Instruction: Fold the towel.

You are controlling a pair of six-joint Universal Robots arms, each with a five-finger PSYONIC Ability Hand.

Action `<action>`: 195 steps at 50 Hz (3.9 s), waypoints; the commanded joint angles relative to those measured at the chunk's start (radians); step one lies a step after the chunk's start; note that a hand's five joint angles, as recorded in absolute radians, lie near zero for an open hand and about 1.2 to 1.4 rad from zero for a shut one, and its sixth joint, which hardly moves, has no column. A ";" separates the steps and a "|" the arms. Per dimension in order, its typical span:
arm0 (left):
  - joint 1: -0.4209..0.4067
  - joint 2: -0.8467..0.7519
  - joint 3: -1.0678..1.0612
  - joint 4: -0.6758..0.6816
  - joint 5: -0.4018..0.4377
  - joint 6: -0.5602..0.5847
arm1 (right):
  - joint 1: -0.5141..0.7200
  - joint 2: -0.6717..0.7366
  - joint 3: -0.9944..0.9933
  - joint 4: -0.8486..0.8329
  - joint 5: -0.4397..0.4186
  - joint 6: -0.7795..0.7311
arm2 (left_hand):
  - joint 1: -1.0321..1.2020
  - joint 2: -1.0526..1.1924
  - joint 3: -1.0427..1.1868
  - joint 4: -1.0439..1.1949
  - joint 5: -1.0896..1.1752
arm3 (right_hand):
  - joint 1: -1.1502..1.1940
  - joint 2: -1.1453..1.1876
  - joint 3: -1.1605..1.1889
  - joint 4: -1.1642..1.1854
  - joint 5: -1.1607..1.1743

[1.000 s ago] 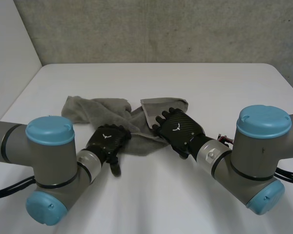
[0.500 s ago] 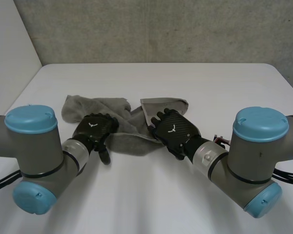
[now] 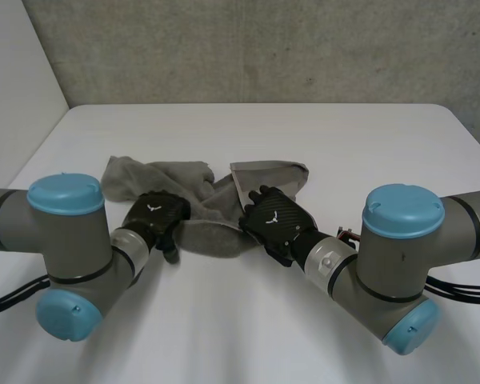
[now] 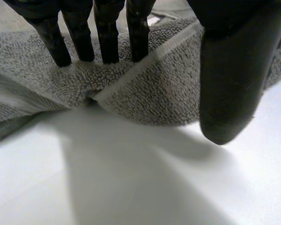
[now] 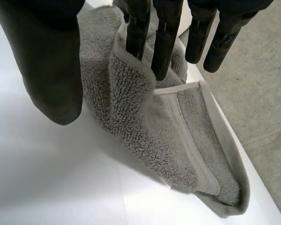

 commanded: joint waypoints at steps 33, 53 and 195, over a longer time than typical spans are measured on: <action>-0.018 0.318 -0.127 -0.001 0.056 -0.001 | -0.128 -0.360 0.086 0.317 -0.170 0.119 | 0.895 0.892 -0.048 -0.054 0.897 | 0.732 0.735 -0.047 -0.076 0.728; 0.011 0.181 0.148 -0.032 0.105 0.000 | -0.105 -0.248 -0.126 0.254 -0.220 0.130 | 0.895 0.892 -0.048 -0.054 0.897 | 0.732 0.735 -0.047 -0.076 0.728; -0.148 0.234 -0.189 0.004 0.104 -0.229 | -0.068 -0.237 0.150 0.144 -0.152 0.119 | 0.895 0.892 -0.048 -0.054 0.897 | -0.012 -0.010 -0.047 -0.076 -0.017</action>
